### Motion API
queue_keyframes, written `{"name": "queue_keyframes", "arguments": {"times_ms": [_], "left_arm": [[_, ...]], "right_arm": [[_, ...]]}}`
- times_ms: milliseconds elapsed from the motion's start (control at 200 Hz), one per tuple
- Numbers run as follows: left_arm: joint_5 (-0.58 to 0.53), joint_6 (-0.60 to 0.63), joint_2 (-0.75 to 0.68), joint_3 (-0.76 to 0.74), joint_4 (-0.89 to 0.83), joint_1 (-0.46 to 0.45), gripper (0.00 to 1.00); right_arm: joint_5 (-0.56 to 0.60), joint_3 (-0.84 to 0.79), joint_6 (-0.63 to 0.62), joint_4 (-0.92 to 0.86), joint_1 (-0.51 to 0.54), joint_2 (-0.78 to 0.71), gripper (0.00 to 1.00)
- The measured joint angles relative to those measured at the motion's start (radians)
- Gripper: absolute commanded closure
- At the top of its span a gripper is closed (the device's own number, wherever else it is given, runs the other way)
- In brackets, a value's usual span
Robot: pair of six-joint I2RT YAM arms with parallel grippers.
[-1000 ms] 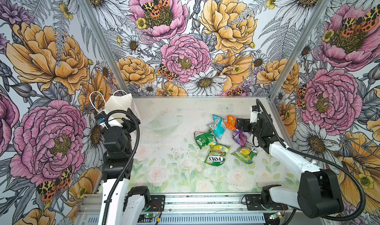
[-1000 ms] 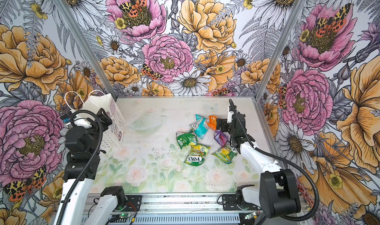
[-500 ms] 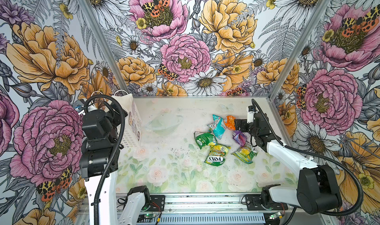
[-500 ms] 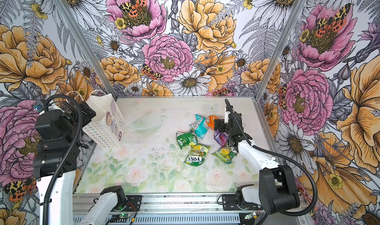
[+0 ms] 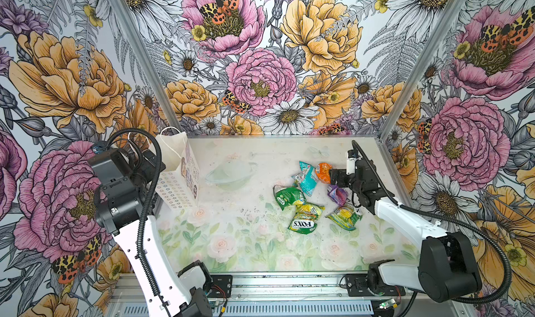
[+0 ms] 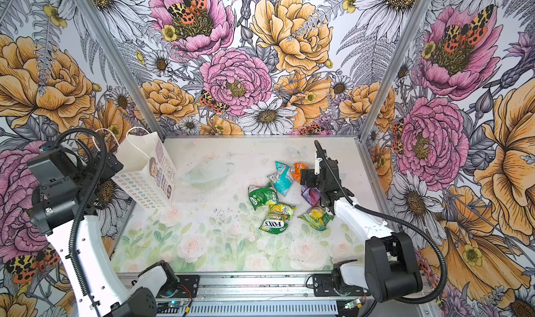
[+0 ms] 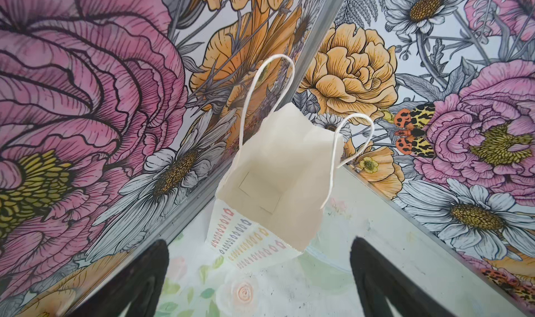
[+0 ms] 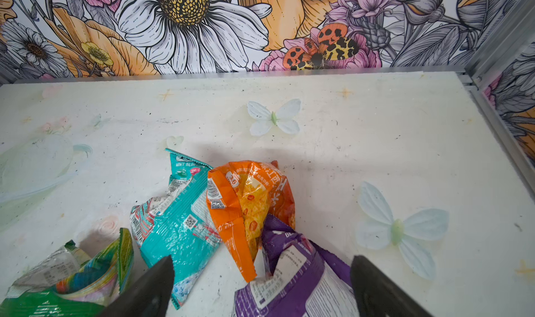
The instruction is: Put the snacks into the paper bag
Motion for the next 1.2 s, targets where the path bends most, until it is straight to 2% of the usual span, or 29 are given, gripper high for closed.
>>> {"name": "queue_keyframes", "arguments": {"times_ms": [315,631,1201], "left_arm": [[0.090,0.071,0.051,-0.006,-0.006,0.060,0.01],[0.160,0.086,0.110,-0.016,-0.008,0.098,0.01],[0.211,0.108,0.182,-0.072,-0.013,0.105,0.01]], "right_arm": [[0.003,0.032,0.001,-0.002,0.018,0.061,0.04],[0.003,0.052,0.001,-0.003,0.045,0.101,0.04],[0.003,0.075,0.003,-0.008,0.085,0.142,0.04]]}}
